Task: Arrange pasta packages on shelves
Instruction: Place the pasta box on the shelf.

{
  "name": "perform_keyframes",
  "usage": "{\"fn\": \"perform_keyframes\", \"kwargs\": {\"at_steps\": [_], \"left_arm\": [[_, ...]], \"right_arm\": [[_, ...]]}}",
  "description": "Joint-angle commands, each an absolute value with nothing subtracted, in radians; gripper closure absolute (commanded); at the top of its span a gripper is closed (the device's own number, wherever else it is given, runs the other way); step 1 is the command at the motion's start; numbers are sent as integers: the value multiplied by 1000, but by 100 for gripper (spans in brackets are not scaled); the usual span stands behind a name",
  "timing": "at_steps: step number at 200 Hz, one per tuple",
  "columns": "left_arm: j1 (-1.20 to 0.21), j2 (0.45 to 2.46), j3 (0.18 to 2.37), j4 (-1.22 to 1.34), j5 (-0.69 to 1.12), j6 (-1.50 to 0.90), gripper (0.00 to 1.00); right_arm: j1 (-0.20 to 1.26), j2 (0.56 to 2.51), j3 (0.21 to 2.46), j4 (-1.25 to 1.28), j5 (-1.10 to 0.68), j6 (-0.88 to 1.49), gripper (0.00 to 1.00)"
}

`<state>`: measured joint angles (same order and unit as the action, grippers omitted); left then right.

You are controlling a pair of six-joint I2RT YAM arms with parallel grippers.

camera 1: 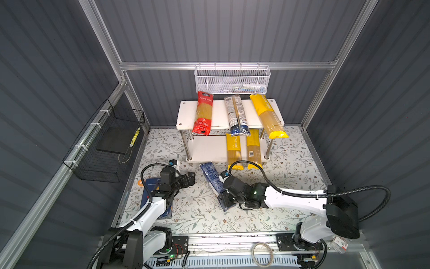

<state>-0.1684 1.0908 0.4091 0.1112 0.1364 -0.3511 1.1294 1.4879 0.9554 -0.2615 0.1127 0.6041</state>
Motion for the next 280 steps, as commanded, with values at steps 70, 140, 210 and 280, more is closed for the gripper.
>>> {"fn": "perform_keyframes", "kwargs": {"at_steps": [70,140,210,280], "left_arm": [[-161,1095,399,119,171,-347,1],[-161,1077,389,123,176,-345,1],[-161,1085,391,129,196,-339,1],[-161,1083,389,131,204,-336,1]], "right_arm": [[1017,1499,1008,23,248,602,57],[915,1617,1101,145,245,638,55],[864,1756,1195,248,244,694,55],[836,1835,1244,290,250,747,54]]}}
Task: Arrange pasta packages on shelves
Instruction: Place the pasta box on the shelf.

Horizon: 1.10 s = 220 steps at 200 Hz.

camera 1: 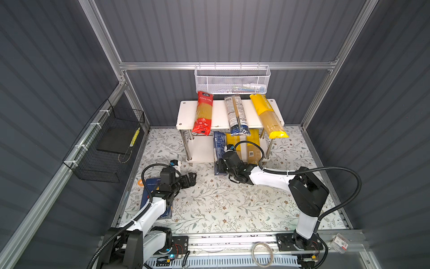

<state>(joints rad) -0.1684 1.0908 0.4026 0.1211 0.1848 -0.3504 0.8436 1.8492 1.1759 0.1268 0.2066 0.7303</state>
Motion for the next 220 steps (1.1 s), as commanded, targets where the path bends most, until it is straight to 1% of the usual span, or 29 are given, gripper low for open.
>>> {"fn": "perform_keyframes", "kwargs": {"at_steps": [1,31,59,98,114,125,135,175,191,220], "left_arm": [[-161,1083,390,131,205,-336,1],[-161,1082,388,132,207,-336,1],[-161,1080,388,133,209,-336,1],[-161,1077,387,132,209,-337,1],[-161,1075,387,132,208,-335,1],[-161,1071,386,132,209,-336,1],[-161,1068,383,132,206,-336,1],[-161,1046,384,133,230,-321,1],[-161,1040,395,138,283,-313,1],[-169,1032,432,101,316,-344,1]], "right_arm": [[836,1836,1245,290,249,747,54],[819,1871,1273,289,219,772,50],[806,1901,1280,310,188,798,50],[805,1920,1296,304,177,810,46],[805,1917,1298,298,183,809,42],[805,1916,1300,288,184,808,36],[805,1916,1301,282,182,804,33],[814,1866,1275,272,172,767,28],[833,1821,1249,230,202,715,27],[894,1714,1146,145,267,621,25]]}}
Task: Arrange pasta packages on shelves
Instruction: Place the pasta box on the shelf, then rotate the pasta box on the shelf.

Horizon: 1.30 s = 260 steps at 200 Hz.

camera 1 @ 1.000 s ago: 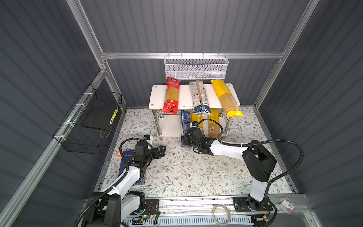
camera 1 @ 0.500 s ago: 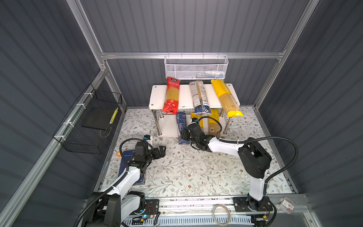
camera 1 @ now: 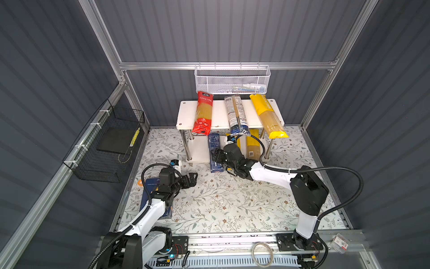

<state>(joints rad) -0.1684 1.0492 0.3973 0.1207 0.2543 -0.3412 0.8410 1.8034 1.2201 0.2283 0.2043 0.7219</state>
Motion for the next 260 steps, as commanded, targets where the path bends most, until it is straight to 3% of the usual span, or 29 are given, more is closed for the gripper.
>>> {"fn": "perform_keyframes", "kwargs": {"at_steps": [1,45,152,202,260], "left_arm": [[-171,1031,434,99,315,-345,1],[-353,1051,531,100,160,-351,1],[-475,1498,791,305,99,-353,1],[-480,1649,956,184,-39,-340,1],[-482,1772,1086,149,9,-327,1]], "right_arm": [[895,1710,1142,142,269,620,25],[981,1537,875,152,333,637,24],[1031,1169,569,50,441,768,21],[1031,957,463,10,489,812,20],[1032,859,417,-36,493,833,19]]}}
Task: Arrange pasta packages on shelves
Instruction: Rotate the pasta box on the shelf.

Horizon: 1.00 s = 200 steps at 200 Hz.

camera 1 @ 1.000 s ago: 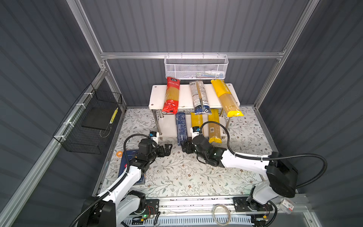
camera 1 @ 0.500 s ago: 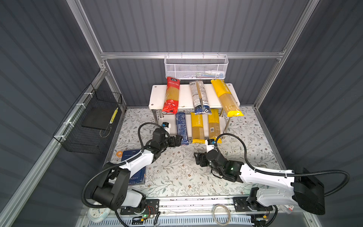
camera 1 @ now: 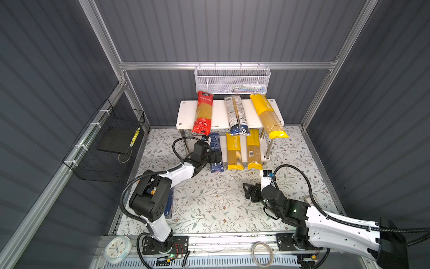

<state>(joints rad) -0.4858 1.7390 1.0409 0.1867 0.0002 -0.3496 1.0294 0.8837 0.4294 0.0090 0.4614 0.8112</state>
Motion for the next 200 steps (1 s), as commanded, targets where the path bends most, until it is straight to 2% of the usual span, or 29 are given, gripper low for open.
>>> {"fn": "perform_keyframes", "kwargs": {"at_steps": [1,110,164,200], "left_arm": [[-482,1773,1088,148,9,-327,1],[-488,1872,1173,202,106,-320,1],[-488,1889,1196,219,102,-351,1],[-488,1839,1186,134,20,-337,1]], "right_arm": [[1031,858,417,-37,494,833,19],[1031,885,433,-25,479,825,18],[1031,899,439,-32,468,831,17],[1032,922,451,-30,451,810,17]]}}
